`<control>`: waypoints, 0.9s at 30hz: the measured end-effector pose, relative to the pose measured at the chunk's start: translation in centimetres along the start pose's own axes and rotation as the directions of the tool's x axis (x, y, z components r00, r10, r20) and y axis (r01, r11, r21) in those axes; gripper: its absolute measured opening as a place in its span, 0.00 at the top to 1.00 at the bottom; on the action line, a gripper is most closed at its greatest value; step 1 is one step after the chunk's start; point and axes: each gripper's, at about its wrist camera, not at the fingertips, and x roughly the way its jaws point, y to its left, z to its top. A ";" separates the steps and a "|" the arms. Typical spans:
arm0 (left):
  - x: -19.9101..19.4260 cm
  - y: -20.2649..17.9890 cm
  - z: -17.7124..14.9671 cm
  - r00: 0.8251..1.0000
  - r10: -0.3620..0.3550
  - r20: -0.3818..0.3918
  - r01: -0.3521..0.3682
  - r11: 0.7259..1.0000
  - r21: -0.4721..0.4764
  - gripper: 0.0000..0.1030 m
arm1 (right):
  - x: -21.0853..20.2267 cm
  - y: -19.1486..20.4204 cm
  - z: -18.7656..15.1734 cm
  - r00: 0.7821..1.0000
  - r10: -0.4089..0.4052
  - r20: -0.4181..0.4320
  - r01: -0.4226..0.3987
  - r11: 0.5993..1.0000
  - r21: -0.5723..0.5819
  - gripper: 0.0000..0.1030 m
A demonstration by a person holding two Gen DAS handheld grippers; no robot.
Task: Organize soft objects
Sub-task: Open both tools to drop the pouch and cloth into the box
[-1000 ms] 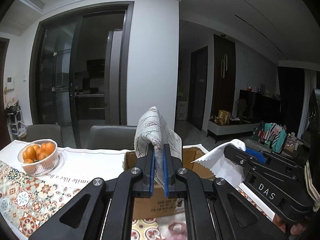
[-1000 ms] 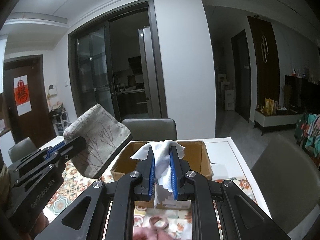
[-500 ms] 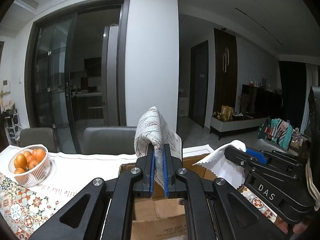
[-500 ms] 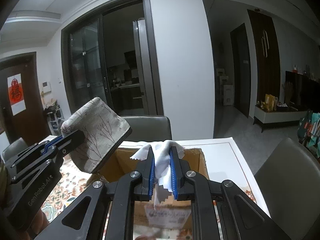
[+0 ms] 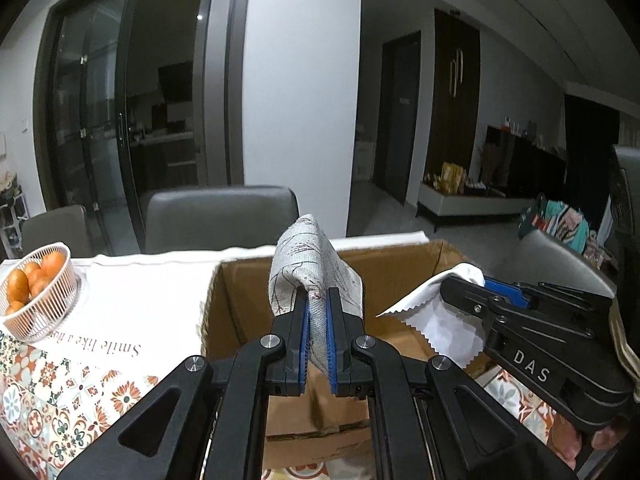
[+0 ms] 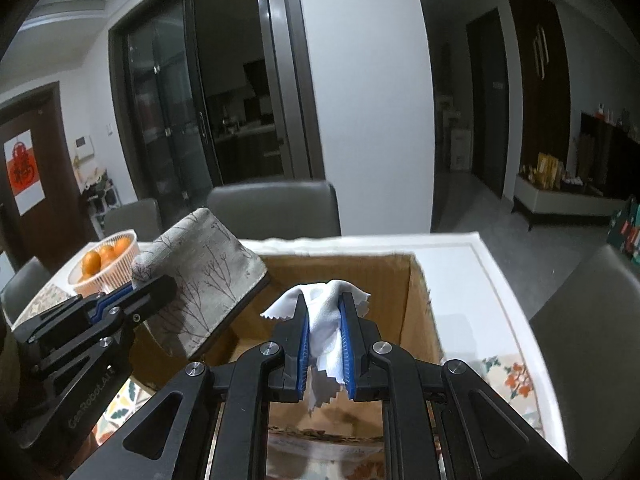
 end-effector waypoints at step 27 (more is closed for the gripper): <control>-3.8 1.3 0.0 0.995 0.103 -0.011 -0.103 0.995 -0.003 0.44 | -0.9 0.7 1.2 0.995 -0.051 -0.084 0.046 0.997 -0.064 0.44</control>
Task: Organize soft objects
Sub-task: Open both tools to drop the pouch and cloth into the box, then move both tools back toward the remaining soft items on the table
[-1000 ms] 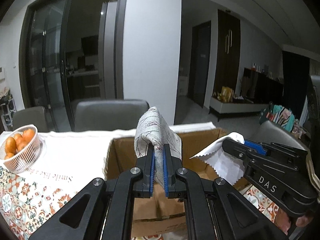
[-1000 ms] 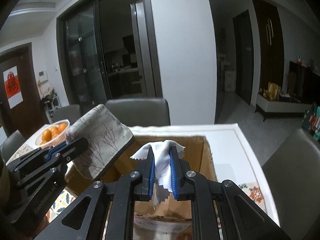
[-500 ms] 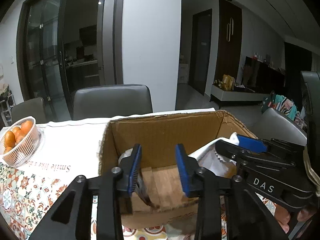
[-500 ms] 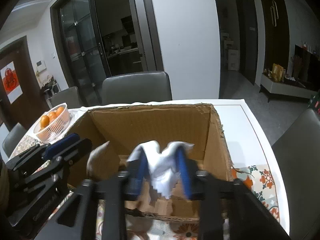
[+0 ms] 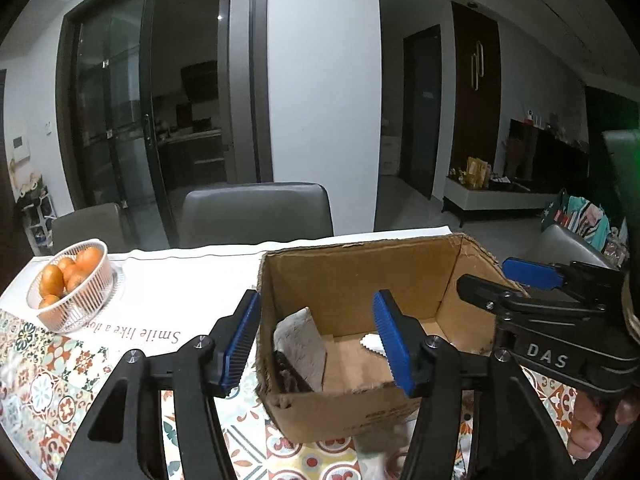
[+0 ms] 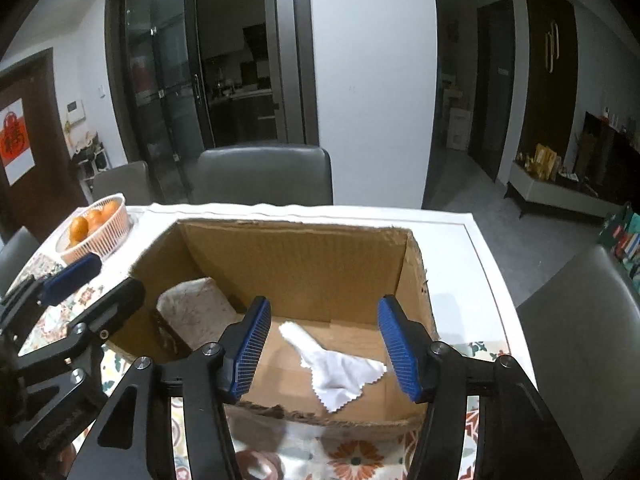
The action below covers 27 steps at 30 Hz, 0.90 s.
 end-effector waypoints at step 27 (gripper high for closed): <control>-14.2 -2.4 -3.8 0.997 0.006 0.077 -0.007 1.000 0.009 0.42 | -15.0 1.4 -5.4 0.988 -0.007 0.152 0.003 1.000 0.028 0.44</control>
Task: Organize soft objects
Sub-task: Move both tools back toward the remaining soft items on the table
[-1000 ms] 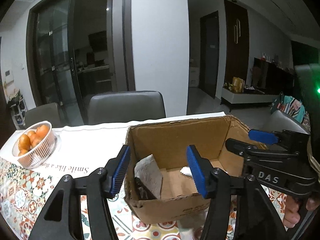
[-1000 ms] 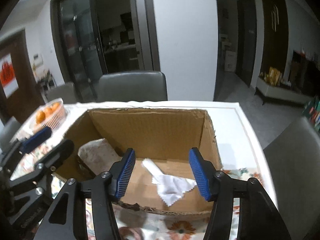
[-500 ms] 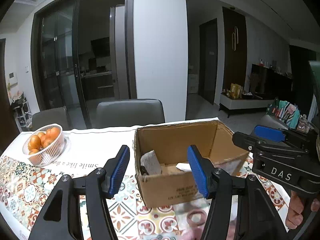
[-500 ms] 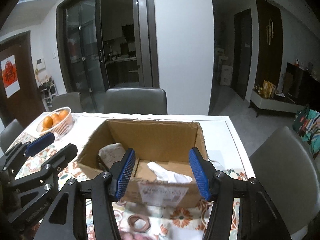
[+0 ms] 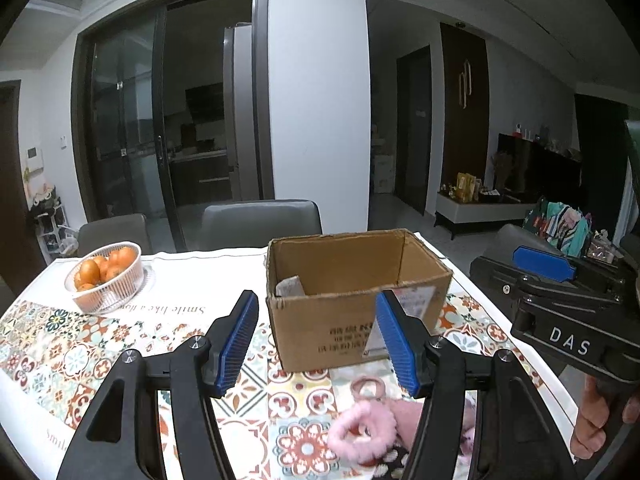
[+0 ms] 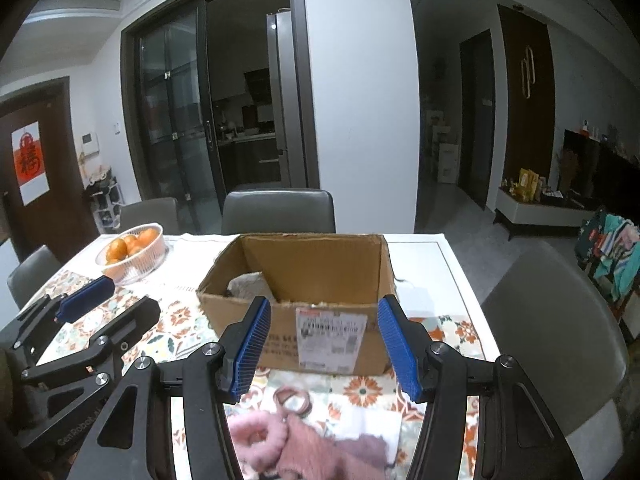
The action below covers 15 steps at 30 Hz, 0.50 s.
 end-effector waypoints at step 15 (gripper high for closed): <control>-5.2 -2.5 -4.3 1.000 0.009 -0.011 -0.009 0.999 0.042 0.41 | -4.6 -0.9 -5.1 1.000 0.006 -0.017 -0.005 0.999 0.047 0.44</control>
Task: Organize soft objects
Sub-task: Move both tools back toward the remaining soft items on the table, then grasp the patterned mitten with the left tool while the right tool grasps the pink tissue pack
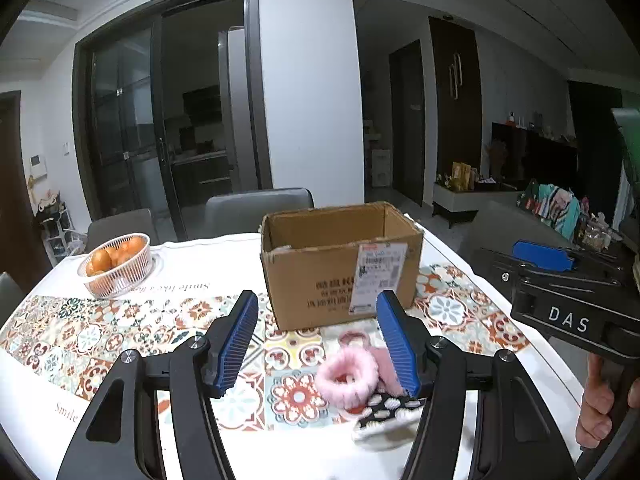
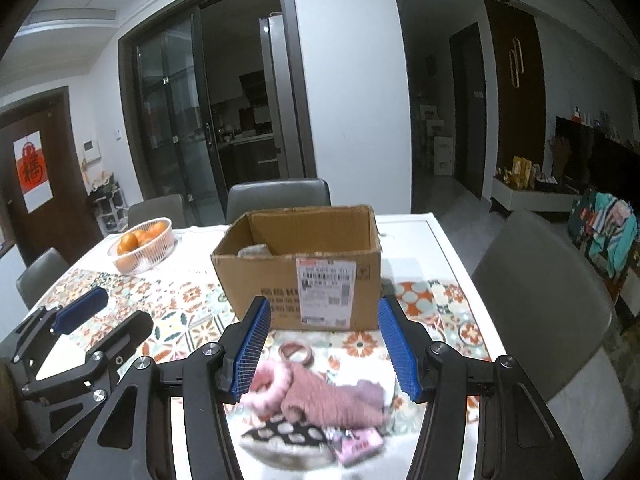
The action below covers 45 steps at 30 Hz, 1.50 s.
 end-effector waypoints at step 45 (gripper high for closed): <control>5.2 -3.9 -12.7 0.944 -0.063 -0.324 0.084 0.995 0.050 0.41 | 5.1 -2.2 -13.0 0.921 -0.016 -0.388 0.001 0.999 -0.039 0.44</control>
